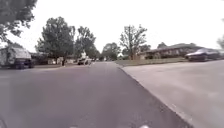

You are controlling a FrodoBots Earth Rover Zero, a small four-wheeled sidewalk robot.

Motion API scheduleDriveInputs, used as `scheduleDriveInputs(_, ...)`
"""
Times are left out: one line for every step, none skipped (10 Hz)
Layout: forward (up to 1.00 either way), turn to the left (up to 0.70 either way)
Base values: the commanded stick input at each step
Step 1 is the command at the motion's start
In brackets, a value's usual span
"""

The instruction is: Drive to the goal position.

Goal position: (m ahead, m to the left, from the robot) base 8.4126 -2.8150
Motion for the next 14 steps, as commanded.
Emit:
scheduleDriveInputs(1.0,-0.02)
scheduleDriveInputs(1.0,-0.02)
scheduleDriveInputs(1.0,0.0)
scheduleDriveInputs(1.0,0.0)
scheduleDriveInputs(1.0,0.0)
scheduleDriveInputs(1.0,0.0)
scheduleDriveInputs(1.0,0.0)
scheduleDriveInputs(1.0,0.03)
scheduleDriveInputs(1.0,0.09)
scheduleDriveInputs(1.0,0.21)
scheduleDriveInputs(1.0,0.25)
scheduleDriveInputs(1.0,0.02)
scheduleDriveInputs(1.0,0.0)
scheduleDriveInputs(1.0,0.0)
